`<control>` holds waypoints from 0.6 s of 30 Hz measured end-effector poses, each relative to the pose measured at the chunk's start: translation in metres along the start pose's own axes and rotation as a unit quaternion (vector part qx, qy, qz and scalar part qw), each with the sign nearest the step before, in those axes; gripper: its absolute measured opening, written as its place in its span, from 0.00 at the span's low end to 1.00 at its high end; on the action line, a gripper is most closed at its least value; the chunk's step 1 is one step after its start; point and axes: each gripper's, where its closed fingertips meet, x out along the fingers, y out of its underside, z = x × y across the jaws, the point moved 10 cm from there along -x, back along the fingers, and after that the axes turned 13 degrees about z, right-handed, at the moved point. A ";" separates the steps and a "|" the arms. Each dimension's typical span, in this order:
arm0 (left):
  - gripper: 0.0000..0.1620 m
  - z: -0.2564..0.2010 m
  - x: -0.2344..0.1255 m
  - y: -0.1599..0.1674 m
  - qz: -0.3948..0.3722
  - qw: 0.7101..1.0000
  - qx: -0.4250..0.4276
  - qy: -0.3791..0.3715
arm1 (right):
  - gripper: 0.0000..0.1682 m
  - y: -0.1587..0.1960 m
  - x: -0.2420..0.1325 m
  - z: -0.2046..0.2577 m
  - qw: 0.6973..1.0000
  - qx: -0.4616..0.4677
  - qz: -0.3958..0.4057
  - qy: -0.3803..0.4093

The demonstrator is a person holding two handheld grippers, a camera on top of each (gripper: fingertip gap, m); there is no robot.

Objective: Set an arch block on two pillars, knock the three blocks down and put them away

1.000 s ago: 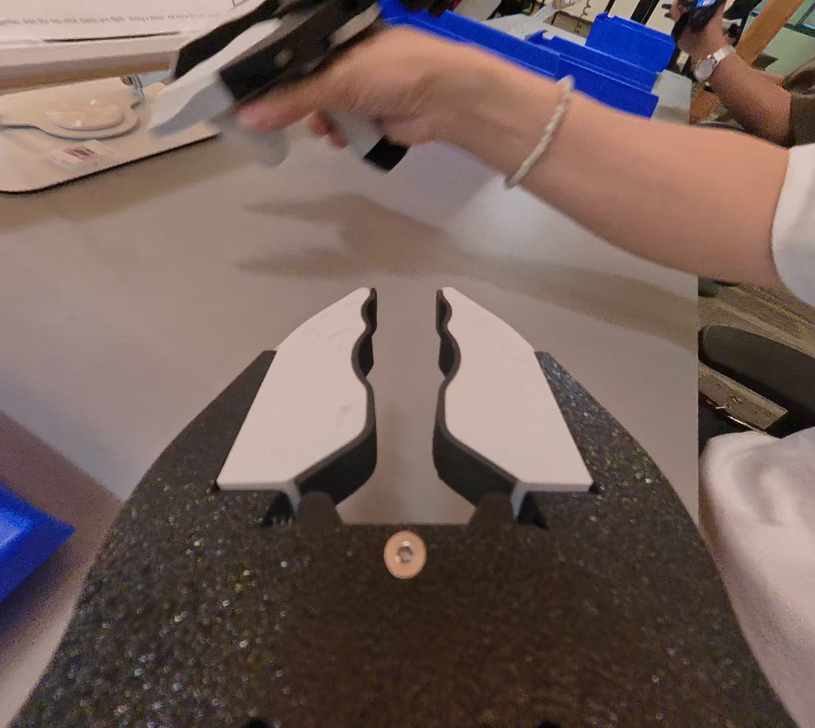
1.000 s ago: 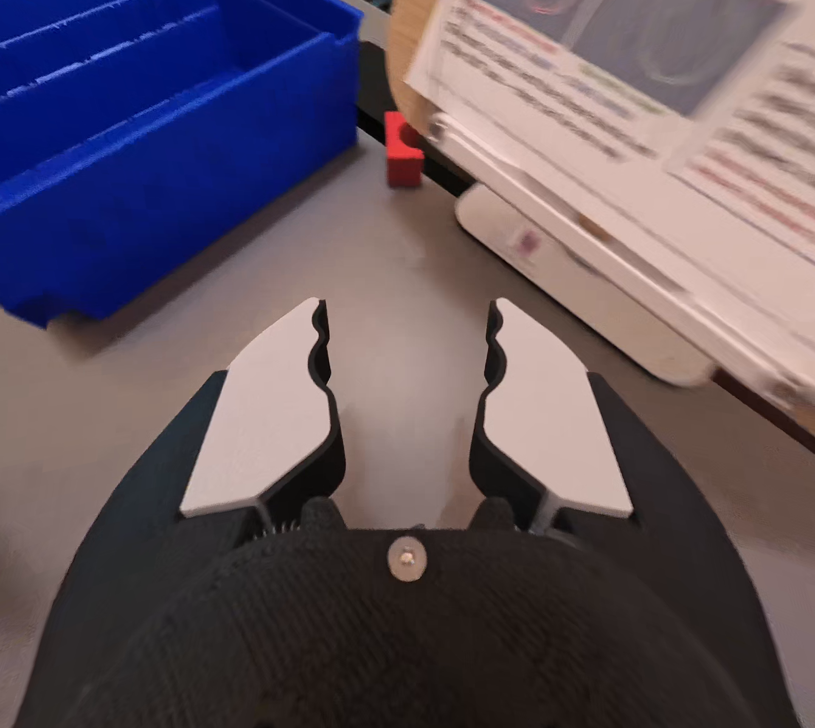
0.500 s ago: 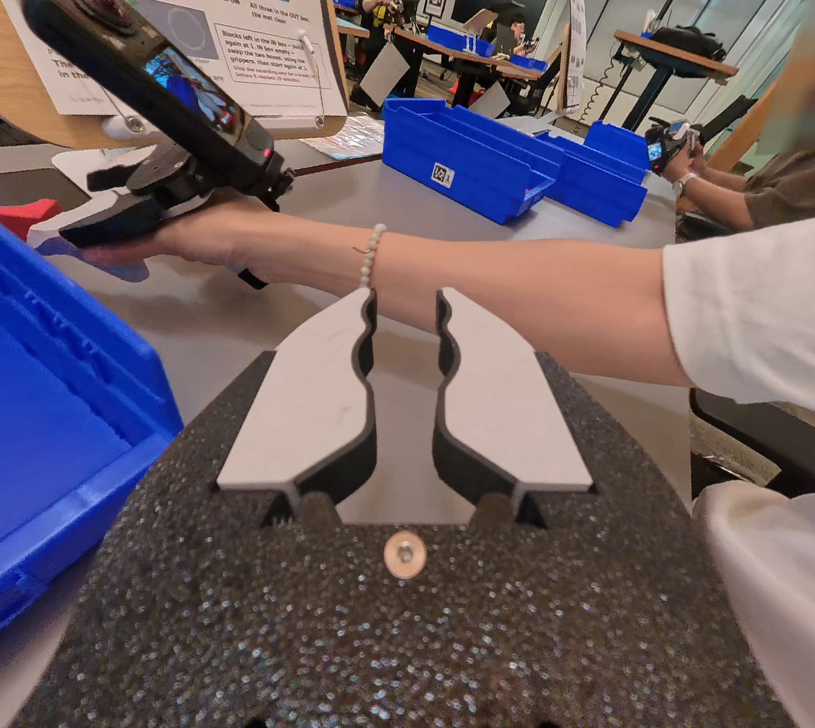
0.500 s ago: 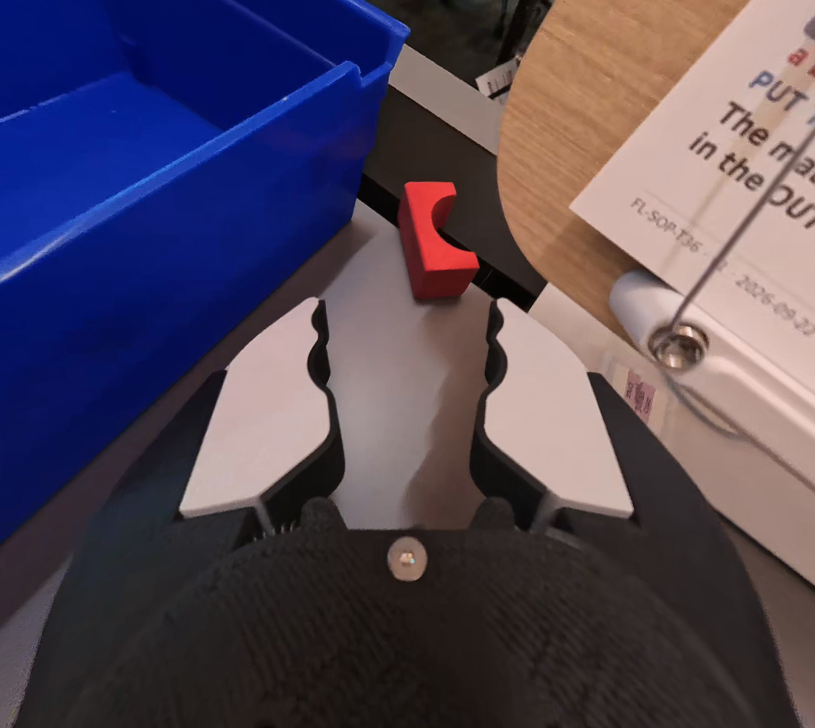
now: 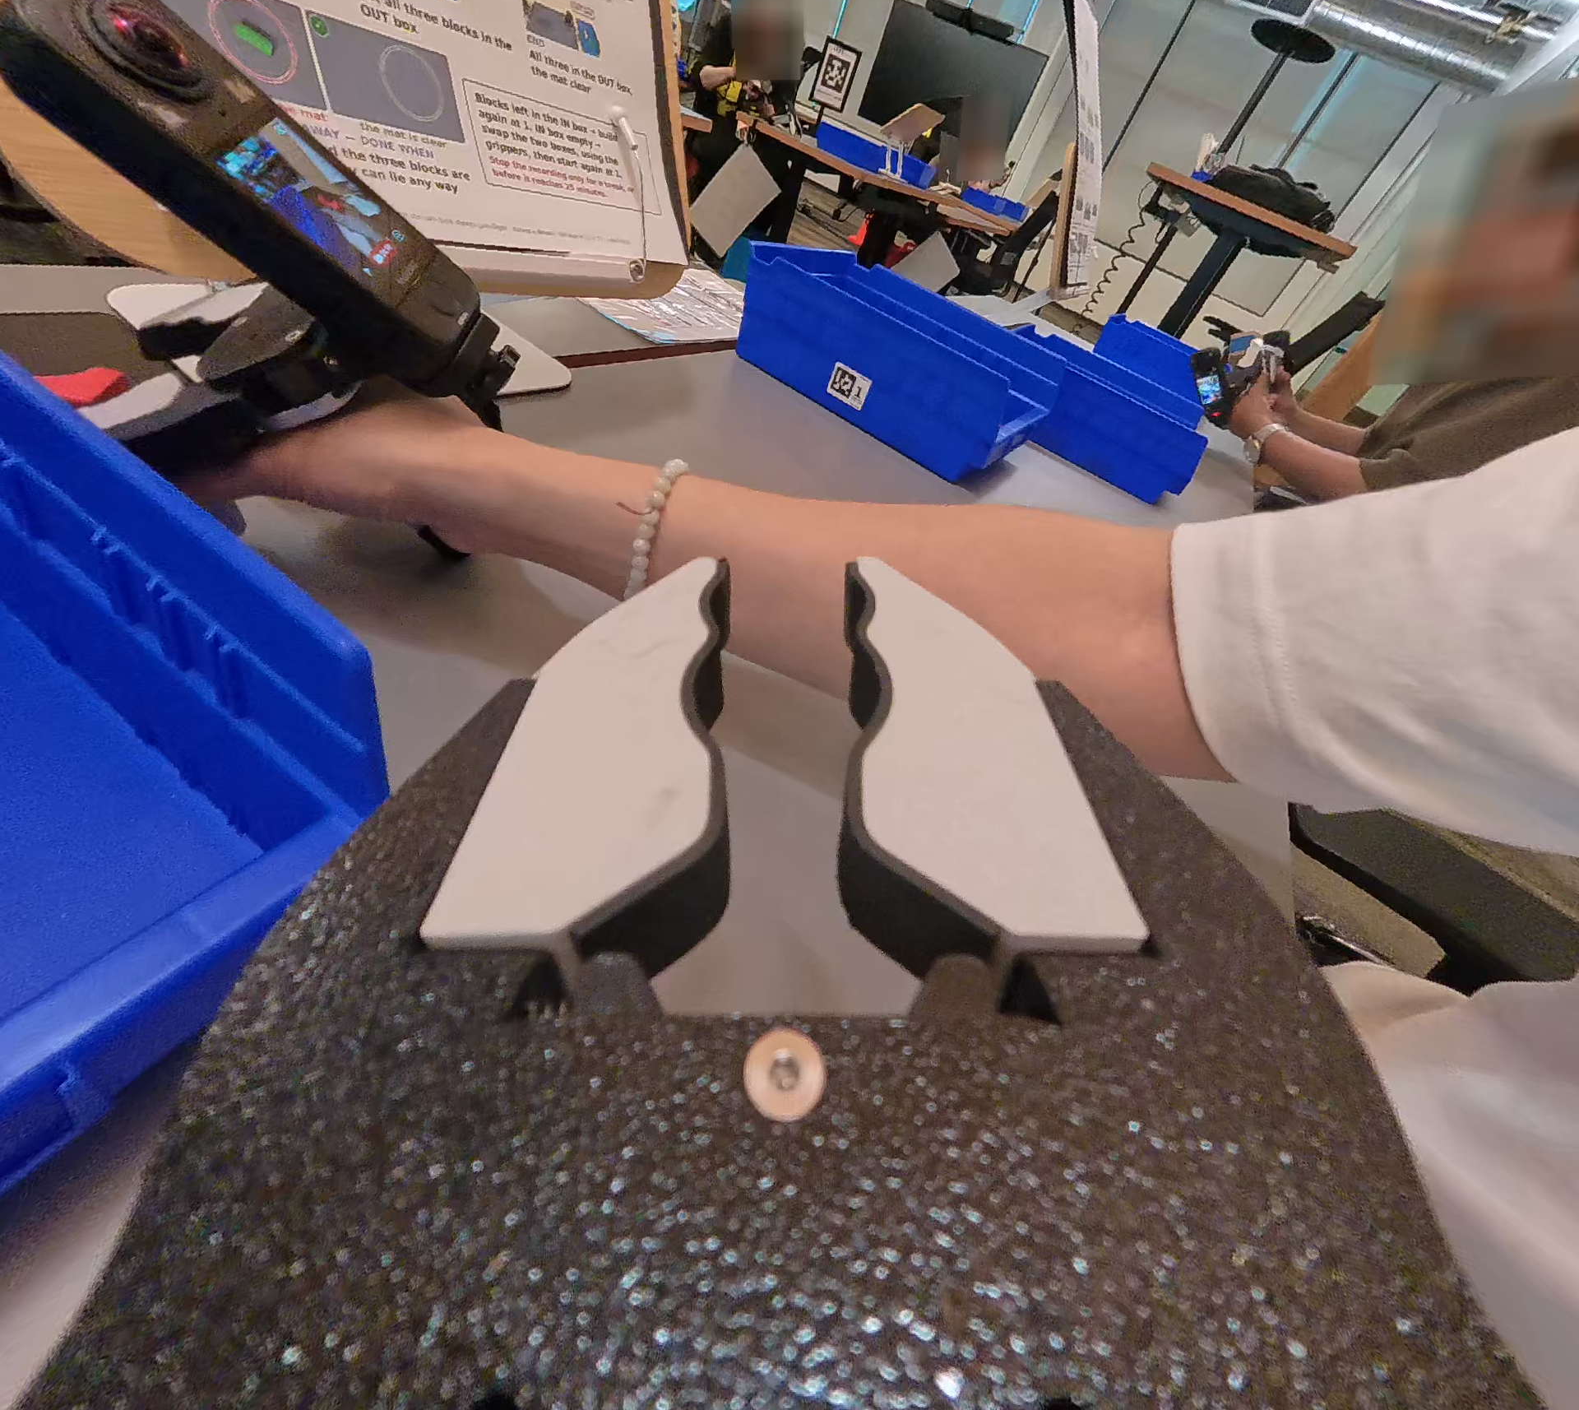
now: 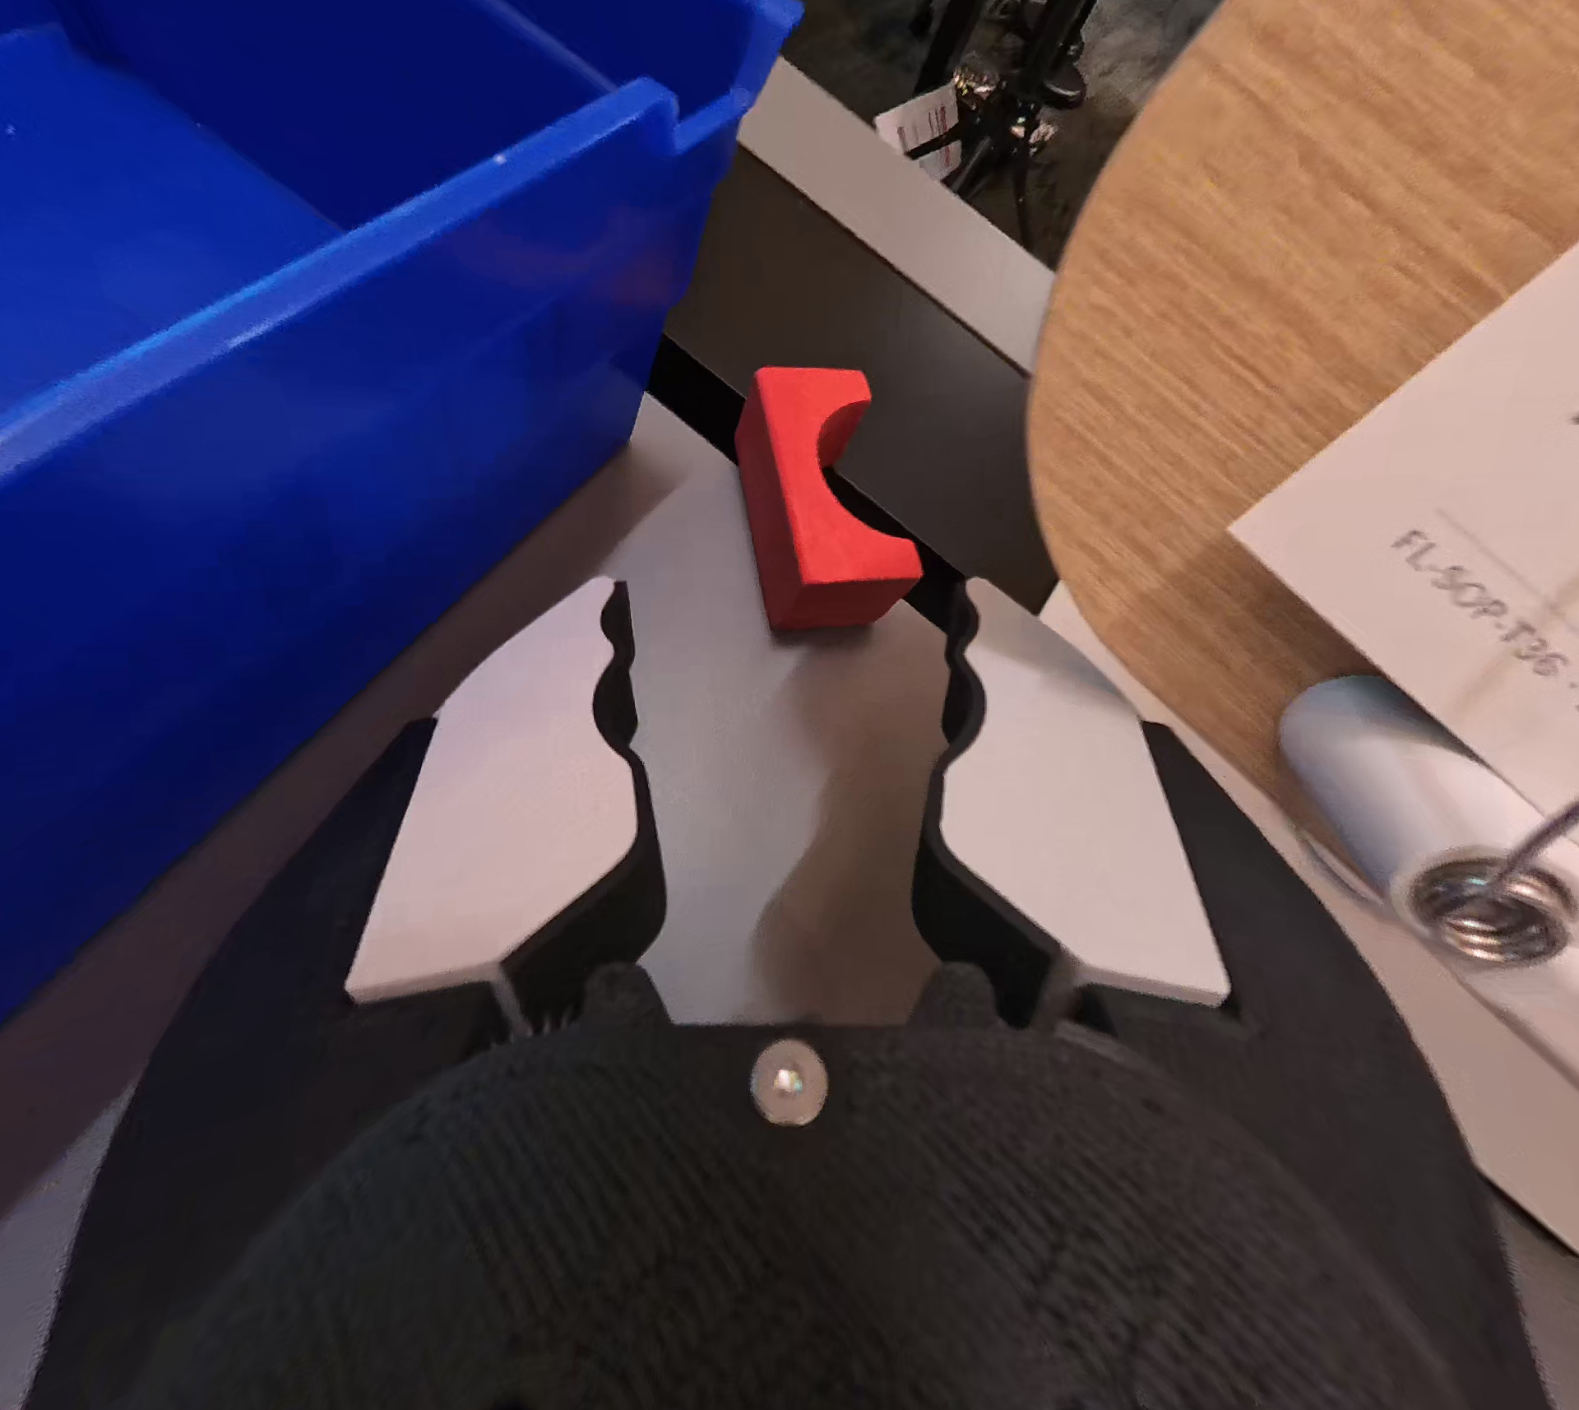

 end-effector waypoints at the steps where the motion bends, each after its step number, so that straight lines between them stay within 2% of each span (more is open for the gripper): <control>1: 0.15 0.000 0.000 0.000 -0.001 1.000 -0.001 0.001 | 0.43 0.000 0.000 0.003 1.000 -0.006 0.003 -0.002; 10: 0.15 0.003 -0.002 0.001 -0.008 1.000 -0.008 0.003 | 0.42 -0.013 0.001 0.017 0.998 -0.060 0.001 0.021; 13: 0.17 0.013 -0.005 0.004 -0.007 0.999 -0.008 -0.049 | 0.41 -0.015 0.000 0.020 0.996 -0.087 0.004 0.037; 18: 0.18 0.032 -0.010 0.016 0.005 0.991 0.035 -0.128 | 0.41 -0.016 -0.002 0.023 0.997 -0.073 0.007 0.035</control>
